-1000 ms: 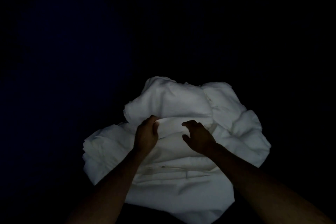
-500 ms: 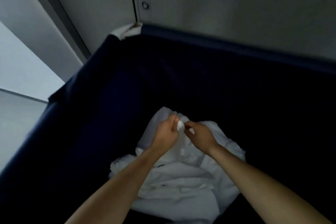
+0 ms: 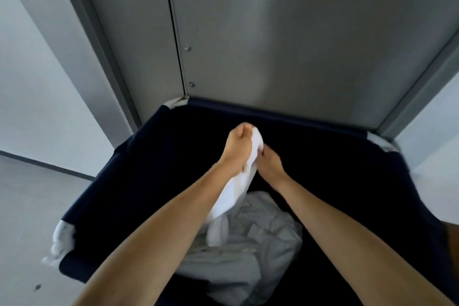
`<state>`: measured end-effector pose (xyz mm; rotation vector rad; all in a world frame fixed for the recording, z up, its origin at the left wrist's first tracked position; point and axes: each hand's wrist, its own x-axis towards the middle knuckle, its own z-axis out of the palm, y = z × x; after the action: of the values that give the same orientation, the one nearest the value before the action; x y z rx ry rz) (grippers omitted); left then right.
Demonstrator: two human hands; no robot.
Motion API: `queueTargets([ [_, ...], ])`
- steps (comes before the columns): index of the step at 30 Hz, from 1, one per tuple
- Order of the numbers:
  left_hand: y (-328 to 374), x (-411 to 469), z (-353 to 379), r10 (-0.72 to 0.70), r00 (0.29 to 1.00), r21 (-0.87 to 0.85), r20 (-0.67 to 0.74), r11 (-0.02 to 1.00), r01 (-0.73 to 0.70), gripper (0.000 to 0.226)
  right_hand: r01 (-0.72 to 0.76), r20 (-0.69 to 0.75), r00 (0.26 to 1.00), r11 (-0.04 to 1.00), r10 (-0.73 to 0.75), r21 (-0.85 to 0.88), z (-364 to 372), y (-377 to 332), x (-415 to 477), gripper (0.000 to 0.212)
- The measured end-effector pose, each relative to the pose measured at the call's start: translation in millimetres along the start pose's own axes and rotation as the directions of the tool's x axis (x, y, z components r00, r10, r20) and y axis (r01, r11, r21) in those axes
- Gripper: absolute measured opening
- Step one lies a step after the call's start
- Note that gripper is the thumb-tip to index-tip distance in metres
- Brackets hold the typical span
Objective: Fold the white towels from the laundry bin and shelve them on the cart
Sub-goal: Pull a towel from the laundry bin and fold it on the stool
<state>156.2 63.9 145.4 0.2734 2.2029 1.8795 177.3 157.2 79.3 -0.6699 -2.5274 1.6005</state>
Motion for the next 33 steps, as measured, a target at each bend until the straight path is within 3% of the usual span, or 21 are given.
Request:
queueTargets([
  [3, 54.6, -8.7, 8.6, 0.013, 0.998, -0.217, -0.053, 0.976, -0.024, 0.041, 0.088, -0.213, 0.975, 0.987, -0.058, 0.134, -49.2, -47.0, -7.8, 0.025],
  [5, 85.1, -13.2, 13.1, 0.043, 0.995, -0.265, -0.089, 0.962, -0.066, 0.040, 0.200, -0.326, 0.931, 0.976, -0.161, 0.089, -94.2, -86.2, -18.0, 0.021],
  [10, 127.9, -20.3, 11.7, 0.247, 0.964, -0.120, -0.101, 0.959, -0.258, 0.040, 0.311, -0.264, 0.902, 0.939, -0.340, -0.145, -181.0, -142.1, -47.6, 0.033],
  [14, 137.1, -23.9, 17.6, 0.325, 0.934, 0.182, 0.148, 0.919, -0.349, 0.023, 0.312, -0.179, 0.914, 0.912, -0.365, -0.267, -200.6, -141.9, -62.9, 0.025],
  [16, 134.1, -32.5, 28.7, 0.255, 0.916, 0.287, 0.310, 0.894, -0.346, 0.046, 0.309, -0.180, 0.911, 0.903, -0.371, -0.298, -200.5, -133.9, -66.3, 0.024],
  [18, 126.6, -38.0, 40.7, 0.173, 0.905, 0.353, 0.390, 0.879, -0.320, 0.048, 0.309, -0.208, 0.905, 0.910, -0.370, -0.274, -200.2, -127.4, -69.1, 0.025],
  [20, 127.0, -38.7, 48.7, 0.165, 0.919, 0.250, 0.359, 0.931, -0.265, 0.036, 0.327, -0.245, 0.895, 0.922, -0.372, -0.206, -199.0, -126.3, -72.2, 0.026],
  [22, 133.9, -36.8, 53.7, 0.218, 0.933, 0.005, 0.286, 0.973, -0.229, 0.024, 0.348, -0.286, 0.884, 0.929, -0.369, -0.124, -196.4, -121.9, -75.8, 0.024],
  [25, 145.2, -37.2, 58.3, 0.261, 0.937, -0.226, 0.233, 0.951, -0.209, 0.020, 0.288, -0.307, 0.909, 0.957, -0.281, -0.022, -188.9, -94.7, -81.5, 0.021],
  [27, 155.7, -34.9, 53.8, 0.220, 0.957, -0.363, 0.186, 0.921, -0.141, 0.021, 0.264, -0.223, 0.943, 0.963, -0.245, 0.055, -179.2, -73.1, -85.0, 0.023],
  [30, 172.3, -27.8, 39.5, 0.227, 0.962, -0.408, 0.154, 0.901, -0.148, 0.020, 0.250, -0.094, 0.967, 0.954, -0.237, 0.163, -156.8, -63.6, -89.7, 0.033],
  [33, 173.4, -26.8, 31.4, 0.229, 0.963, -0.410, 0.143, 0.899, -0.153, 0.015, 0.275, -0.104, 0.961, 0.906, -0.255, 0.321, -137.5, -71.4, -88.6, 0.043],
])
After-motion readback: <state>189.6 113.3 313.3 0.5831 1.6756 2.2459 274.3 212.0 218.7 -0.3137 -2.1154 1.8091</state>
